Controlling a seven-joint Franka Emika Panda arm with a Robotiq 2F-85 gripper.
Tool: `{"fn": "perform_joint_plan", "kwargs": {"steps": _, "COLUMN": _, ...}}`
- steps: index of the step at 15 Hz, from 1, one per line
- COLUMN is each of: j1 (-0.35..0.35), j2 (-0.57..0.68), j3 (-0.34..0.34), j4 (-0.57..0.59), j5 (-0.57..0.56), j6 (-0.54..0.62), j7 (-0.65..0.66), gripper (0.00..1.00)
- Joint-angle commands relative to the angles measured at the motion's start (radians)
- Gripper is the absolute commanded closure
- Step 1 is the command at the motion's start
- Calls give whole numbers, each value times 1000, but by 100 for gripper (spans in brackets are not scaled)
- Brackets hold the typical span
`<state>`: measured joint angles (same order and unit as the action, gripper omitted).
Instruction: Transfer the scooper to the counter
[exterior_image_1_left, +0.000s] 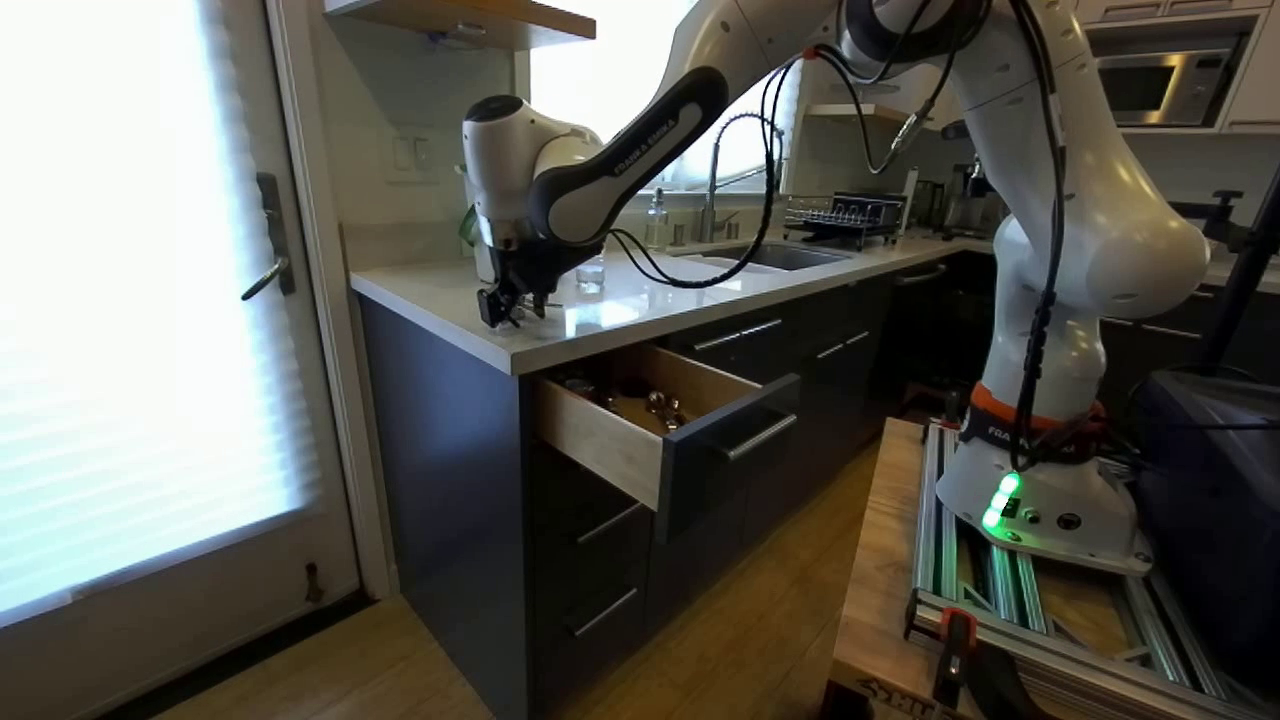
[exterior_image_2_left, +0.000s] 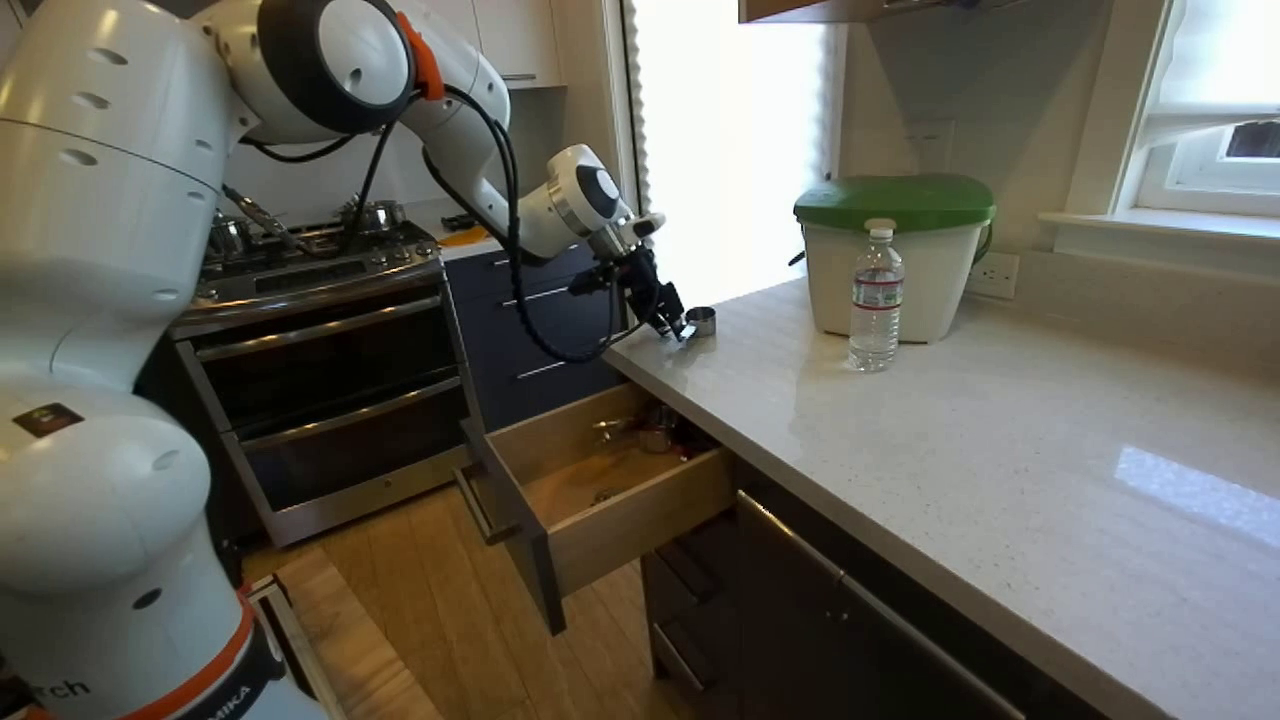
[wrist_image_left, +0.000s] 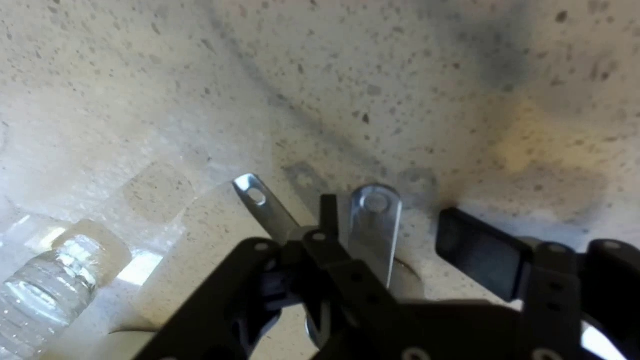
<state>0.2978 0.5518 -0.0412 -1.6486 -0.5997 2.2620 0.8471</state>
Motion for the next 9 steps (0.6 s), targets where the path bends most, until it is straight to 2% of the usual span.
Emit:
{"fn": "perform_joint_plan", "kwargs": {"steps": 1, "j1": 41, "j2": 64, "j3": -19, "j4": 75, "j5": -3, "j6": -36, "j7": 49, "gripper": 12}}
{"fn": "perform_joint_plan", "kwargs": {"steps": 2, "j1": 45, "j2": 70, "j3": -19, "j4": 86, "j5": 2, "j6": -43, "j7": 55, "gripper": 4}}
{"fn": "perform_joint_plan", "kwargs": {"steps": 3, "j1": 50, "j2": 75, "j3": -20, "j4": 95, "j5": 3, "j6": -51, "j7": 61, "gripper": 1}}
{"fn": "perform_joint_plan", "kwargs": {"steps": 8, "j1": 43, "j2": 89, "j3": -22, "j4": 124, "j5": 17, "j6": -93, "j7": 61, "gripper": 0}}
{"fn": "perform_joint_plan", "kwargs": {"steps": 9, "j1": -2, "j2": -4, "j3": -34, "j4": 50, "j5": 21, "j6": -83, "j7": 7, "gripper": 0}}
